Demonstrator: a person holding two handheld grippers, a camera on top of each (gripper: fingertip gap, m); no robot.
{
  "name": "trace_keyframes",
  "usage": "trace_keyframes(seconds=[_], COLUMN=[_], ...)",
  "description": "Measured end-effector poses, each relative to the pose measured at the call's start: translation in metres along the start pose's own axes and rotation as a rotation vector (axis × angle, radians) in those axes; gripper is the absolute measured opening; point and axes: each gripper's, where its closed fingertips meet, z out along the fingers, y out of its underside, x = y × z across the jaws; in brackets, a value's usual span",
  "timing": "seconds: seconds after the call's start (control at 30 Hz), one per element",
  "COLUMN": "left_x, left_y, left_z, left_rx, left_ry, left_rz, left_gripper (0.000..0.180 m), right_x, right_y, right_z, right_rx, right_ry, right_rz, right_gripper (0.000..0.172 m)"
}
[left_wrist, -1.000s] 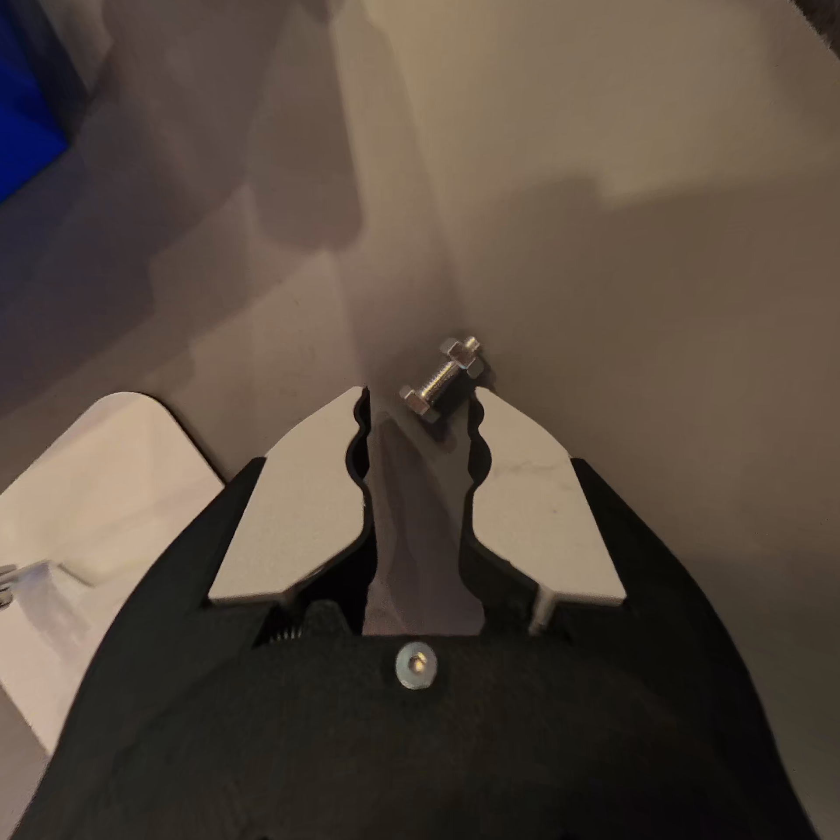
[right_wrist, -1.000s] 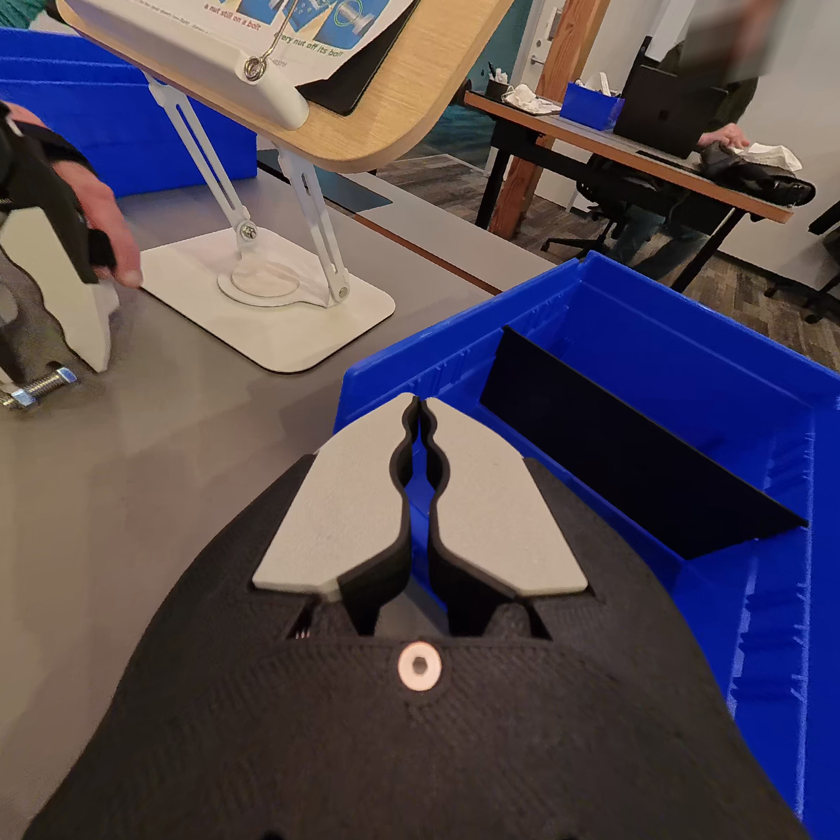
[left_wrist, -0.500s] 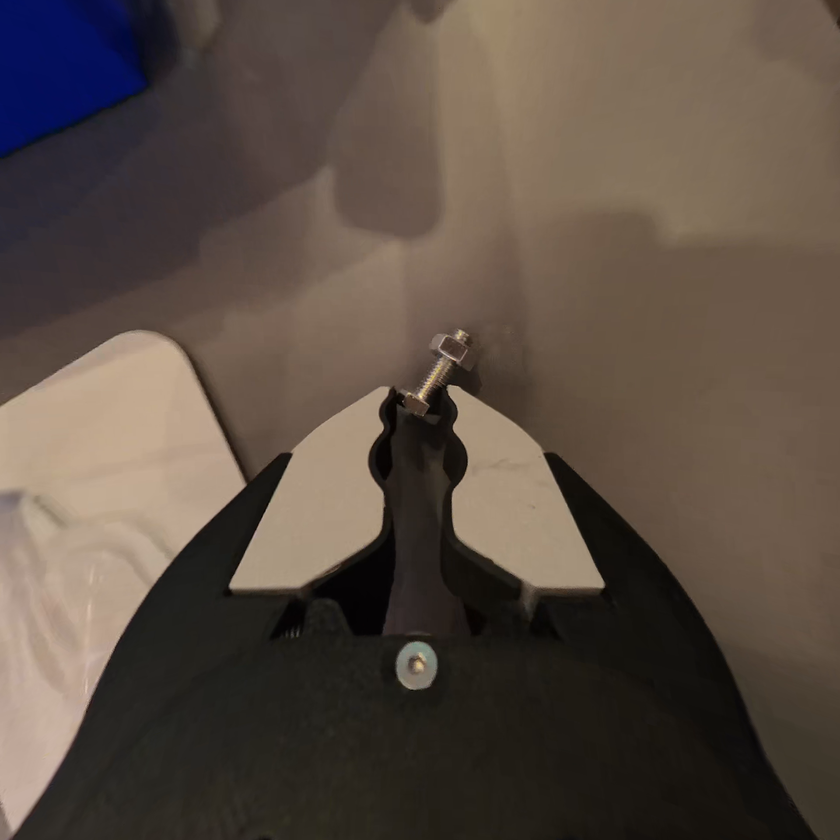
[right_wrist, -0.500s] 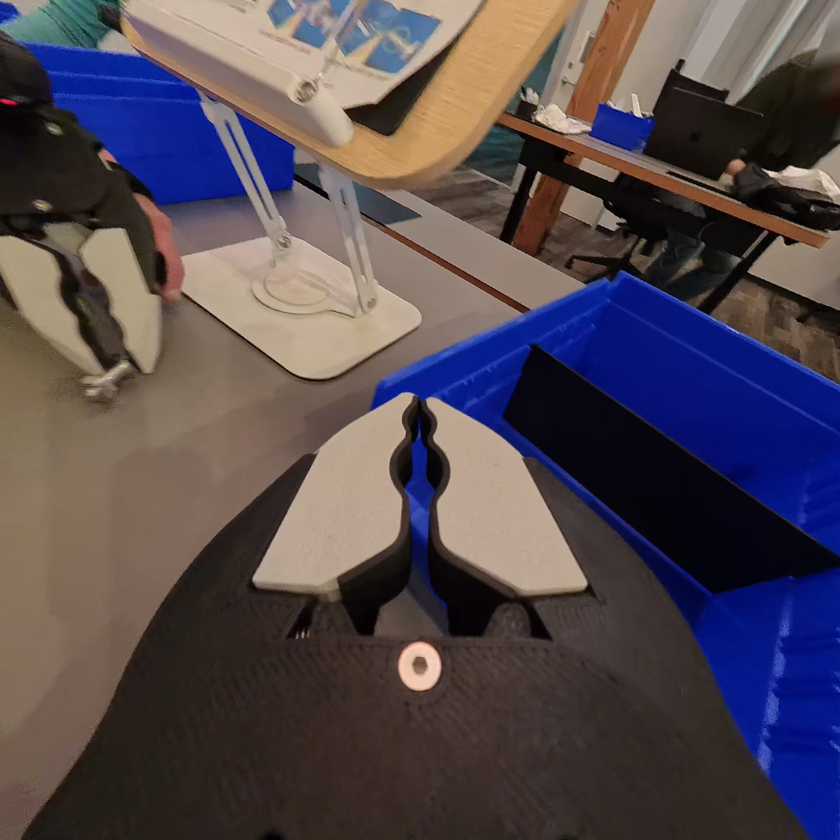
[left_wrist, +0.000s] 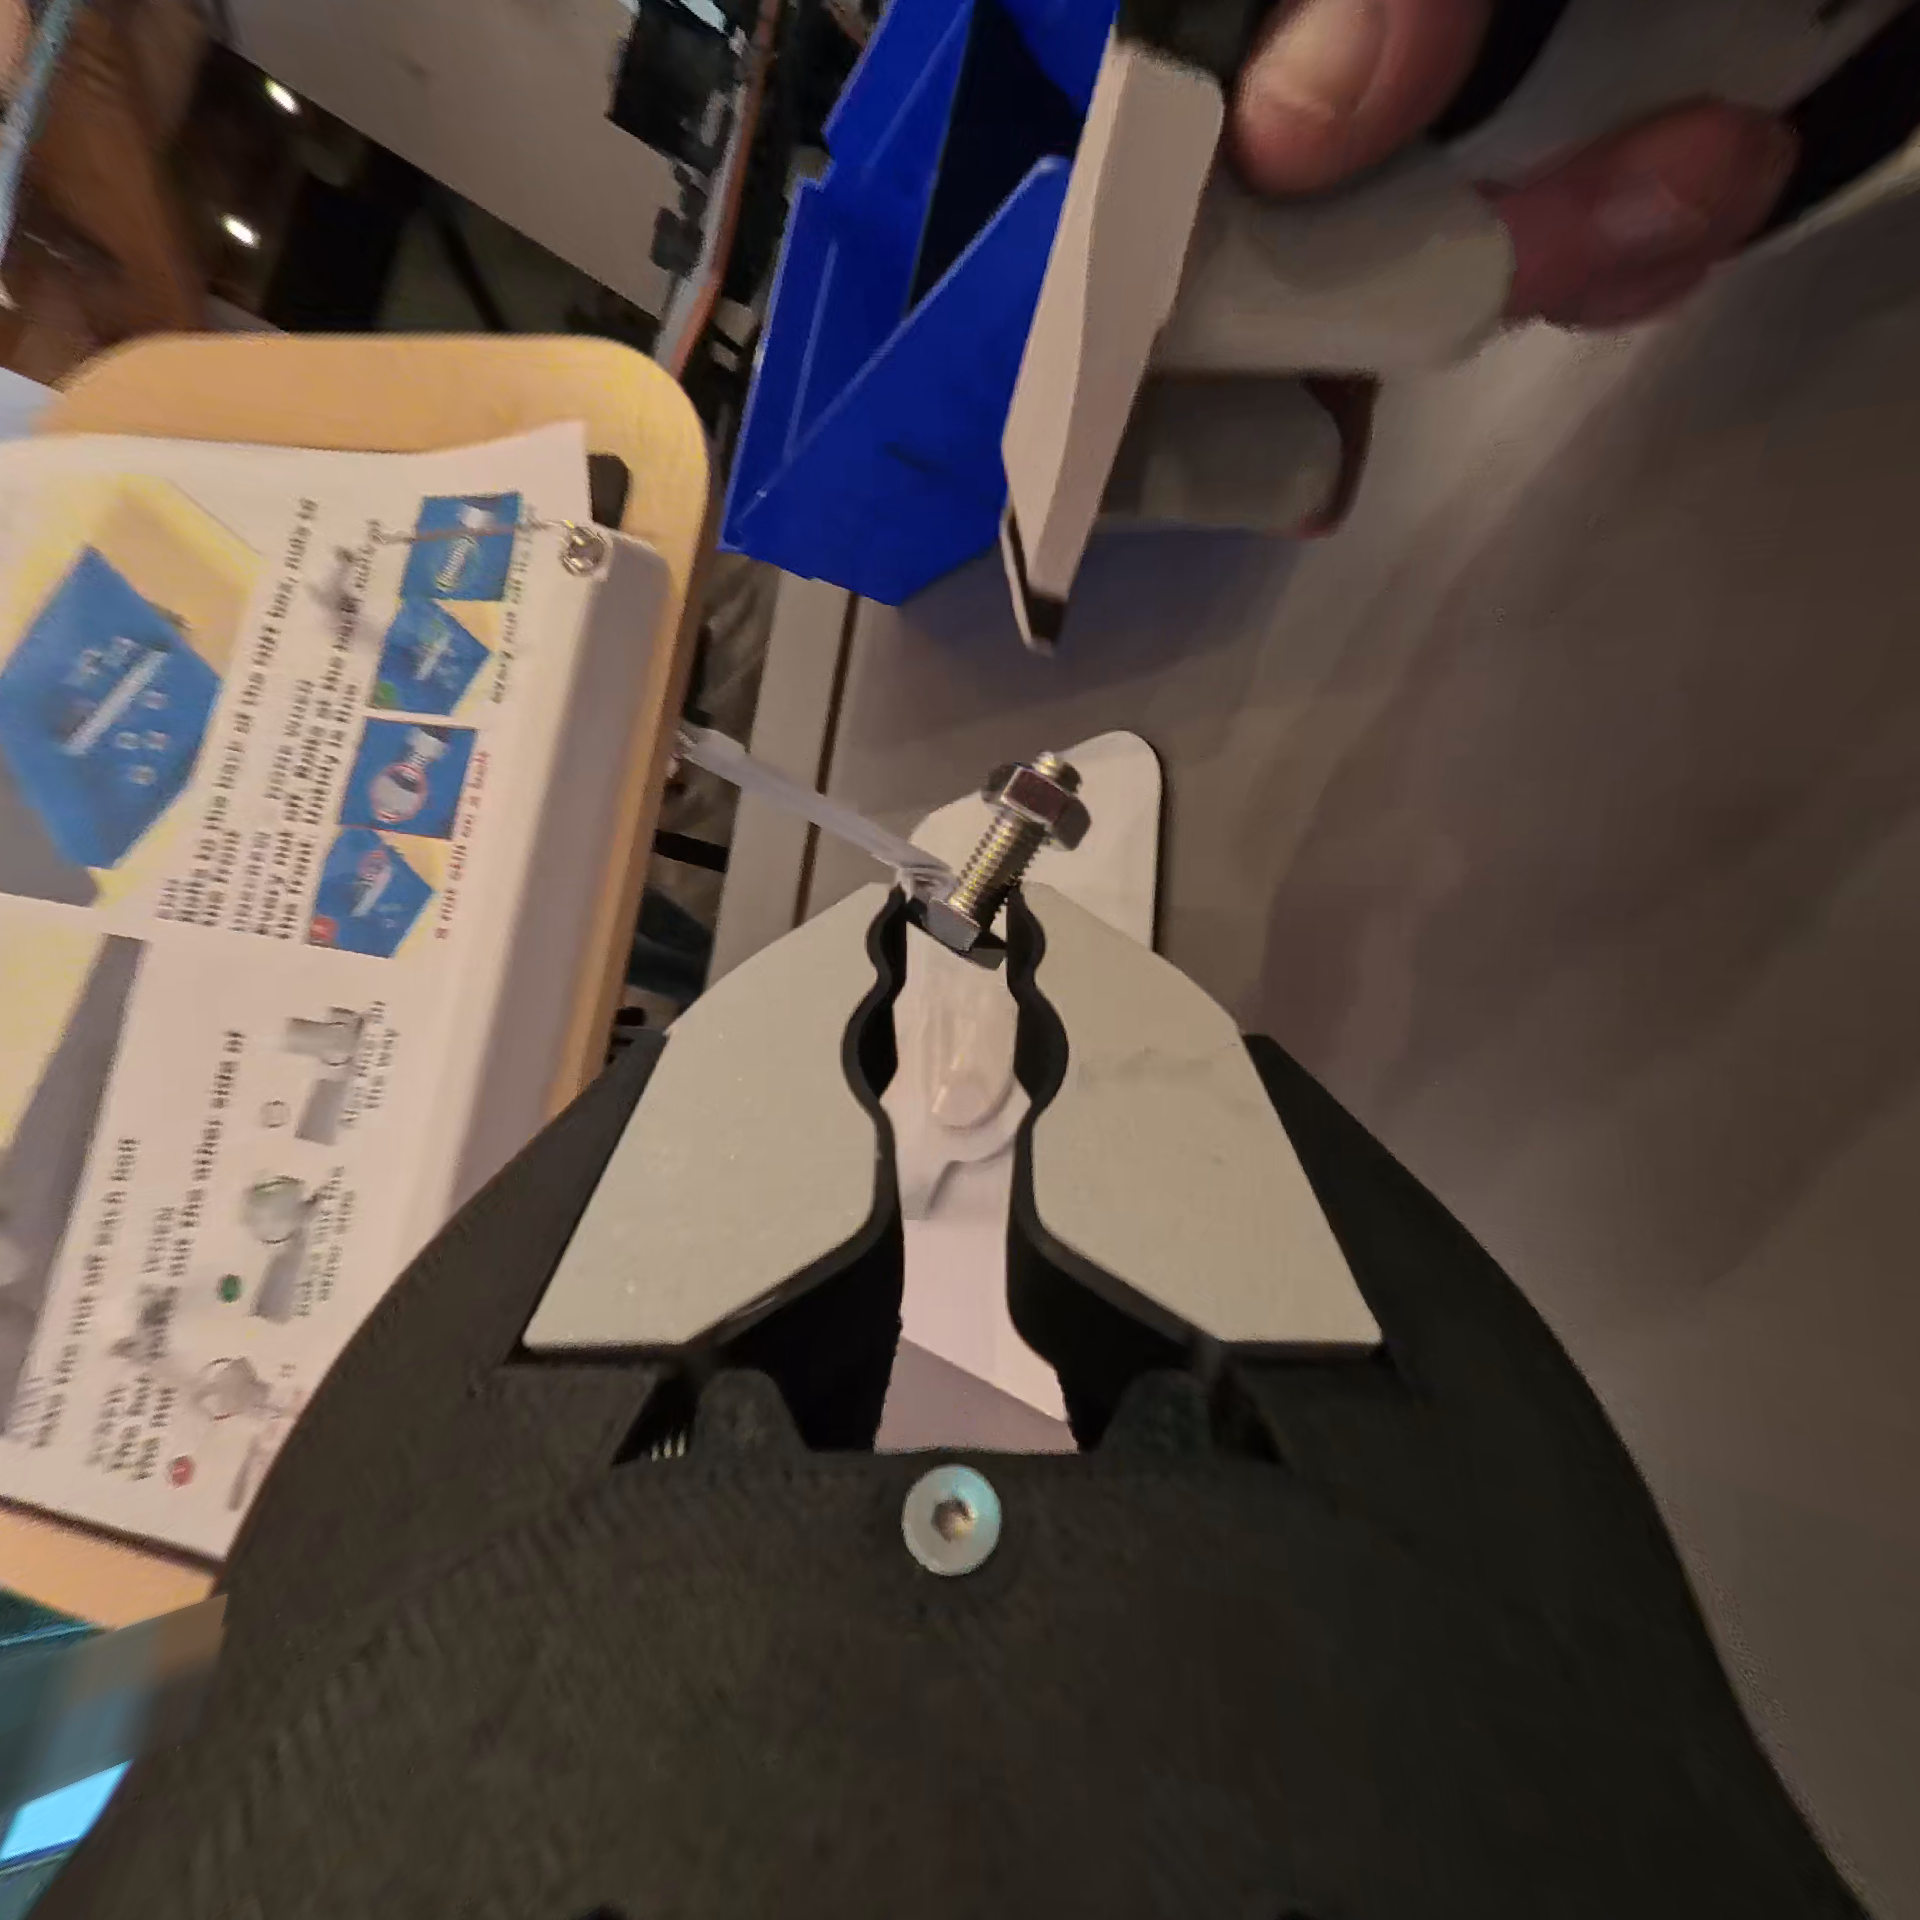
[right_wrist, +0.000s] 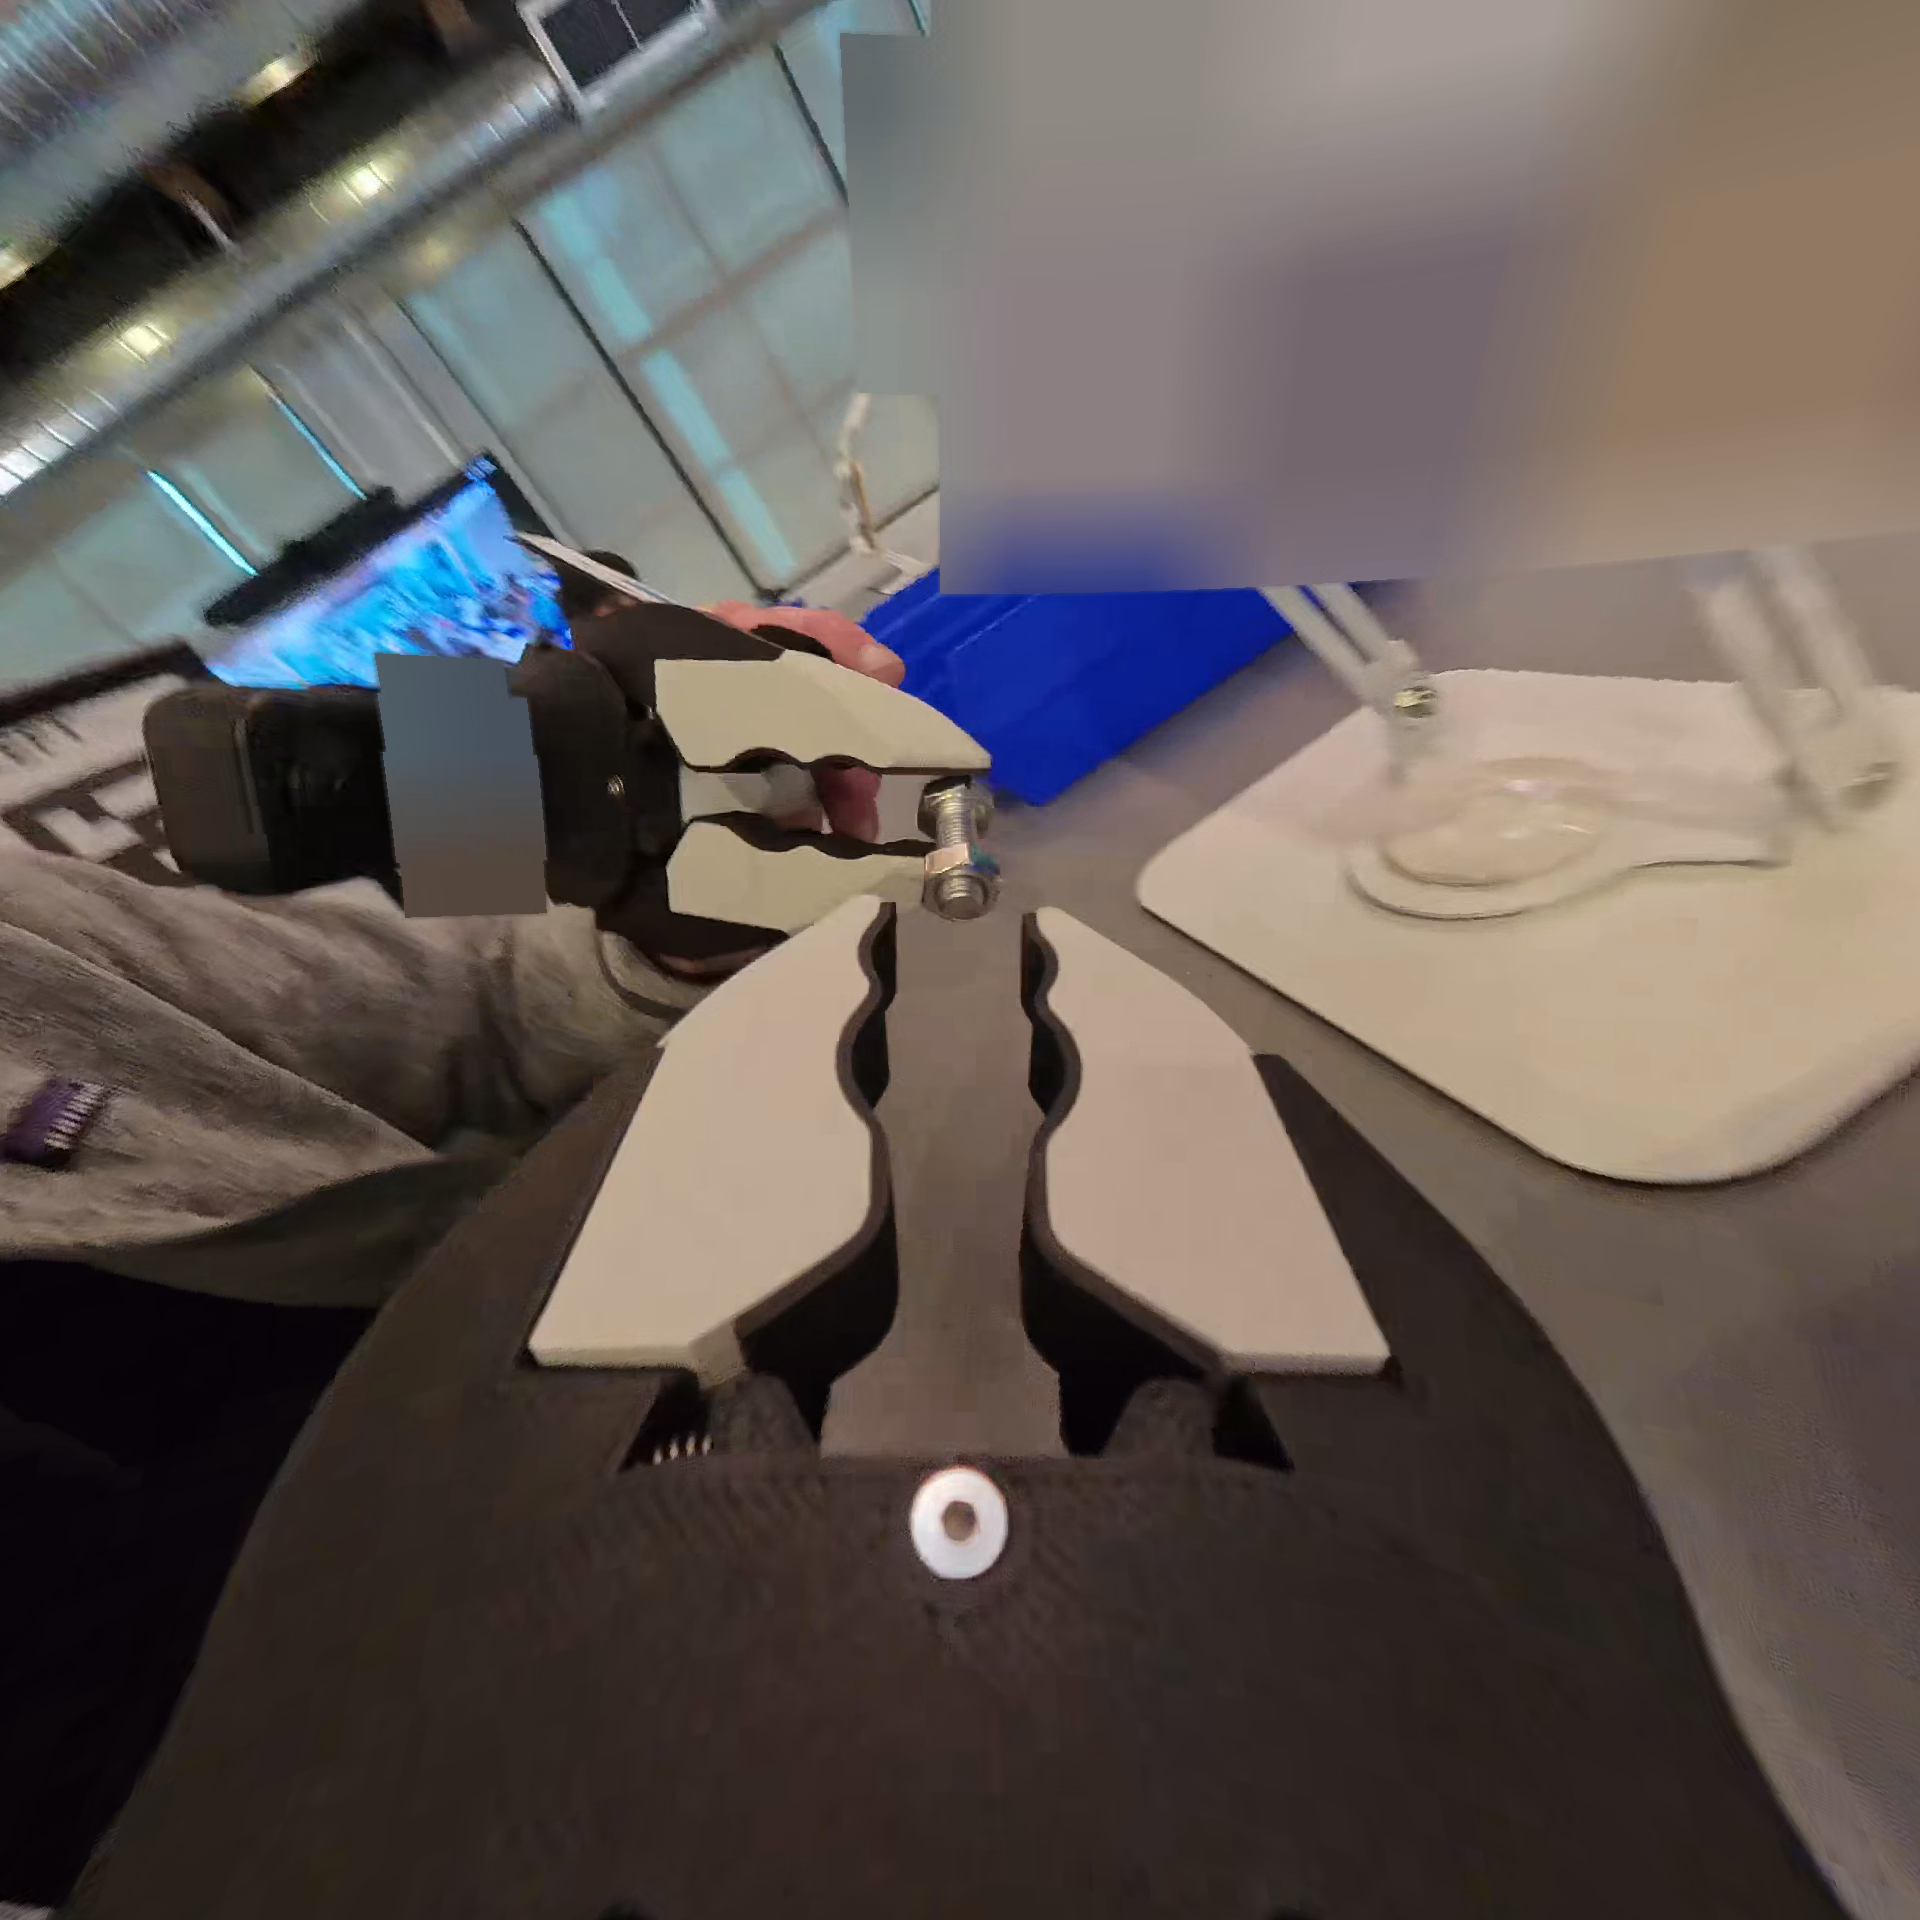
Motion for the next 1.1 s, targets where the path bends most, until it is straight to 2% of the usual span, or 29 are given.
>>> trace_keyframes(seconds=[0.03,0.27,0.37,0.53,0.67,0.73,0.83,0.93,1.1], left_x=[-0.002,-0.011,-0.012,-0.012,-0.010,-0.004,-0.006,0.003,0.015], left_y=[-0.003,-0.017,-0.018,-0.019,-0.022,-0.026,-0.025,-0.026,-0.030], left_z=[-0.001,-0.010,-0.011,-0.011,-0.013,-0.018,-0.023,-0.027,-0.025], left_rx=[0.006,0.013,0.013,0.021,0.075,0.122,0.153,0.202,0.242], left_ry=[-0.024,-0.177,-0.204,-0.197,-0.107,-0.001,0.108,0.216,0.257], left_rz=[0.017,0.160,0.184,0.166,0.108,0.066,-0.051,-0.077,-0.071], left_gripper=[0.017,0.018,0.017,0.017,0.020,0.028,0.035,0.041,0.032], right_x=[-0.002,-0.015,-0.018,-0.018,-0.019,-0.019,-0.026,-0.033,-0.038], right_y=[0.003,0.000,-0.006,-0.006,-0.007,-0.007,-0.005,-0.003,0.009], right_z=[0.007,0.030,0.032,0.031,0.030,0.028,0.024,0.020,0.023], right_rx=[0.006,0.107,0.146,0.126,0.087,0.042,-0.031,-0.072,-0.129], right_ry=[-0.027,-0.228,-0.270,-0.239,-0.220,-0.196,-0.227,-0.291,-0.352], right_rz=[0.039,0.280,0.313,0.259,0.195,0.121,0.048,0.035,0.078], right_gripper=[0.024,0.025,0.020,0.019,0.019,0.020,0.020,0.020,0.020])
